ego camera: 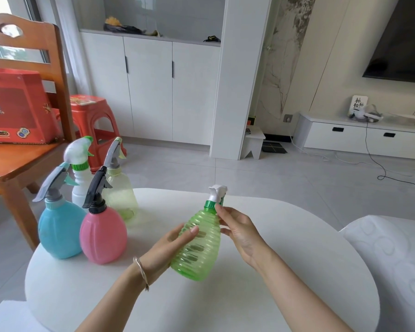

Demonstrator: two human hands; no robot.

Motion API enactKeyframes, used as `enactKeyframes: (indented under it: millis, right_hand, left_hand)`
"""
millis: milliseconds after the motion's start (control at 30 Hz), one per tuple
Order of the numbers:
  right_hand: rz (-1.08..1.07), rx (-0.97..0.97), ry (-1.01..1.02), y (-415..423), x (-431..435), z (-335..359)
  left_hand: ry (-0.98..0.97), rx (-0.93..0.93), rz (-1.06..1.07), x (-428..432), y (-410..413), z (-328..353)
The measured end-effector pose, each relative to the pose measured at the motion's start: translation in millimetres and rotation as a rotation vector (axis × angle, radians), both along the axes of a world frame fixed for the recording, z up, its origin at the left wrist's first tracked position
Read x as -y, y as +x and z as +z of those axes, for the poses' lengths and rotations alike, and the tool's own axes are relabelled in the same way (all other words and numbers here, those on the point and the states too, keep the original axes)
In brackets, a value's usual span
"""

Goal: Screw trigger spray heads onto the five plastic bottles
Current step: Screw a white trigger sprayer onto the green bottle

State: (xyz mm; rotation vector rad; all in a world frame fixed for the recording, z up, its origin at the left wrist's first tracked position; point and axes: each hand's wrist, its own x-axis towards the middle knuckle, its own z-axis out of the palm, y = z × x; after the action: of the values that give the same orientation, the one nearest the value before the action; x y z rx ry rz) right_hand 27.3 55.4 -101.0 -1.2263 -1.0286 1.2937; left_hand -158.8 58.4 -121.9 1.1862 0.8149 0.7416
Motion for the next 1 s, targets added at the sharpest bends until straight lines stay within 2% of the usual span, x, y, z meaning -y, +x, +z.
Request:
enactKeyframes:
  millis: [67, 200, 400, 767, 1000]
  right_hand:
    - [0.076, -0.085, 0.001, -4.5, 0.5, 1.8]
    - [0.090, -0.188, 0.003, -8.7, -0.4, 4.4]
    - [0.111, -0.146, 0.050, -10.7, -0.1, 12.8]
    - [-0.013, -0.102, 0.118, -18.3, 7.8, 21.5]
    - [0.071, -0.014, 0.225, -32.4, 25.6, 35.0]
  left_hand:
    - [0.044, -0.034, -0.013, 1.3, 0.8, -1.1]
    - [0.107, -0.096, 0.038, 4.2, 4.0, 0.1]
    - [0.192, -0.093, 0.145, 5.7, 5.7, 1.0]
    - [0.338, -0.063, 0.294, 12.3, 14.7, 0.8]
    - [0.391, 0.031, 0.359, 25.5, -0.6, 10.1]
